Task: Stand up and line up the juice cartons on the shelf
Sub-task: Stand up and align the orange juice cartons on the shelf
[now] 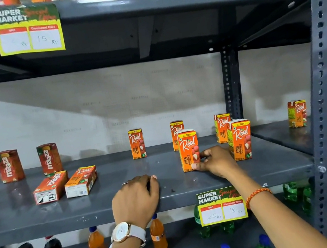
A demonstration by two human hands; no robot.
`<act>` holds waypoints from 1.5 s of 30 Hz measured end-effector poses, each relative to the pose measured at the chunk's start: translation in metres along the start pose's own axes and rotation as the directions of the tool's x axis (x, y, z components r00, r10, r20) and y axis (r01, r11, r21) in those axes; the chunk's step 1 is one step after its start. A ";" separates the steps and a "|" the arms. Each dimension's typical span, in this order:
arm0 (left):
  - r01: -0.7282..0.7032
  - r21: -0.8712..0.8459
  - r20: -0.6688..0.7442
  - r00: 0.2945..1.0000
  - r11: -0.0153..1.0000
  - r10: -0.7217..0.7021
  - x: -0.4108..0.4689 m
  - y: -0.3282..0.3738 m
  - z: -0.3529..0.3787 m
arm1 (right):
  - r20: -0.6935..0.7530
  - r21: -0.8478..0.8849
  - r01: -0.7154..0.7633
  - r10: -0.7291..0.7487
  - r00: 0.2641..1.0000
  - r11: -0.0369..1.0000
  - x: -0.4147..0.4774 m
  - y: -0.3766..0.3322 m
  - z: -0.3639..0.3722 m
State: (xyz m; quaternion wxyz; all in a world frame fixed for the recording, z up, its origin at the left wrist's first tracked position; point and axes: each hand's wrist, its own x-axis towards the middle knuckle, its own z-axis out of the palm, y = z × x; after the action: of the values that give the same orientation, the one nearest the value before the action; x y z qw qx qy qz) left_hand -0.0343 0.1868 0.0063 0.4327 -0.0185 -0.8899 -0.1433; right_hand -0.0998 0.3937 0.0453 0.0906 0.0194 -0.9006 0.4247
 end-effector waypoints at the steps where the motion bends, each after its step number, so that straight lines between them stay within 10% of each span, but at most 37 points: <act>1: -0.010 -0.014 0.015 1.000 1.000 0.010 -0.001 0.000 -0.001 | -0.008 0.013 -0.012 0.013 1.000 1.000 -0.005 -0.001 -0.001; 6: -0.088 -0.011 0.014 0.996 0.996 0.088 -0.008 -0.034 -0.032 | -0.441 0.030 0.273 -0.232 0.867 0.962 -0.063 -0.039 0.024; 9: -0.044 0.091 -0.073 0.996 0.995 0.051 -0.016 -0.087 -0.058 | -0.195 0.178 0.340 -0.306 0.932 0.923 -0.074 -0.093 0.068; 14: 0.008 0.149 -0.161 0.987 0.989 0.016 -0.019 -0.180 -0.087 | 0.318 0.264 -0.118 0.029 0.948 0.957 -0.044 -0.175 0.145; 22: -0.095 0.070 -0.233 0.966 0.993 0.109 -0.020 -0.225 -0.076 | 0.393 -0.123 -0.228 0.258 0.883 0.966 -0.017 -0.237 0.204; 28: -0.073 0.140 -0.228 0.968 0.987 0.104 -0.020 -0.227 -0.069 | 0.082 -0.284 -0.071 0.098 0.992 0.956 -0.025 -0.238 0.226; 33: -0.092 0.159 -0.241 0.962 0.983 0.130 -0.021 -0.229 -0.068 | -0.041 0.179 0.044 -0.037 0.998 0.983 -0.029 -0.213 0.235; 37: -0.078 0.148 -0.255 0.960 0.986 0.114 -0.022 -0.228 -0.066 | 0.059 0.711 -0.032 -0.013 0.998 0.702 -0.035 -0.201 0.227; 45: -0.071 0.156 -0.266 0.957 0.985 0.111 -0.021 -0.225 -0.067 | 0.133 0.814 -0.044 -0.112 0.985 0.579 -0.036 -0.200 0.224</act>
State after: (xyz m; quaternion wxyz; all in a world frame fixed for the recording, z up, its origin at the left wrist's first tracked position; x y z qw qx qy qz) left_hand -0.0047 -0.0452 -0.0248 0.5581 -0.0081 -0.8276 -0.0591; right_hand -0.0744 0.0919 0.0516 0.0025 0.1122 -0.6090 0.7852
